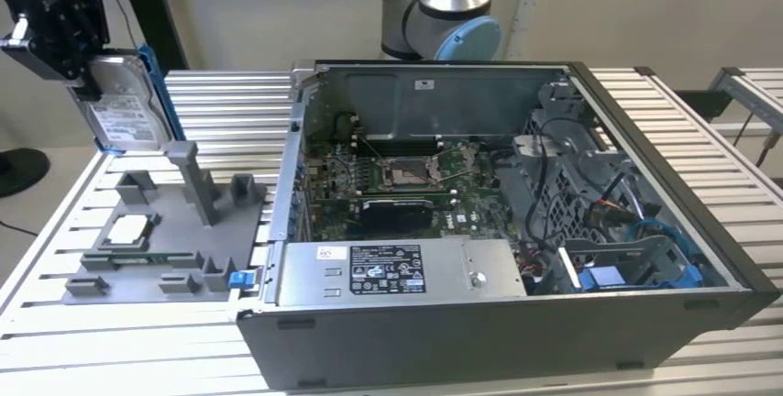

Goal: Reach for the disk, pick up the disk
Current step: 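Pick up the disk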

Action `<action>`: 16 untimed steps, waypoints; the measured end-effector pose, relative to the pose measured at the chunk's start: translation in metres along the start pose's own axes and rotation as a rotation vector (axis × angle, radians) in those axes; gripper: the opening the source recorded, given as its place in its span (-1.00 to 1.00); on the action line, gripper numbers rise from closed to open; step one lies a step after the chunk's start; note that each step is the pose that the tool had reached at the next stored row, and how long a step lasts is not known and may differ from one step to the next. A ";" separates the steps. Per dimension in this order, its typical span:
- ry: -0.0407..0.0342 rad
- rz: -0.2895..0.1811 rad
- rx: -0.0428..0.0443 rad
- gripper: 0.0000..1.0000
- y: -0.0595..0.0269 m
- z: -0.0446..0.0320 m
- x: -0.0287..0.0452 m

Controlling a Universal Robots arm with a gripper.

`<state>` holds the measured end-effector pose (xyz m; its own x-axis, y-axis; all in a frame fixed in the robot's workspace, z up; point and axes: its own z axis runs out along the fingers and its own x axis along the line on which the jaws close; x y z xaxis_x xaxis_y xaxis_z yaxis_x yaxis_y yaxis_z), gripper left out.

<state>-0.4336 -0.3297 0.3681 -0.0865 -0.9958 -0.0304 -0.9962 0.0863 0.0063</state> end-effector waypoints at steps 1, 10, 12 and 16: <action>0.0000 0.000 -0.0001 -1.00 0.0000 -0.0008 0.0000; 0.0000 0.000 -0.0001 -1.00 0.0001 -0.0077 -0.0003; 0.0001 0.000 -0.0001 -1.00 0.0001 -0.0104 -0.0004; 0.0000 0.000 0.0000 -1.00 0.0001 -0.0183 -0.0005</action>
<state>-0.4336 -0.3297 0.3863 -0.0864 -0.9958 -0.0304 -0.9963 0.0863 0.0063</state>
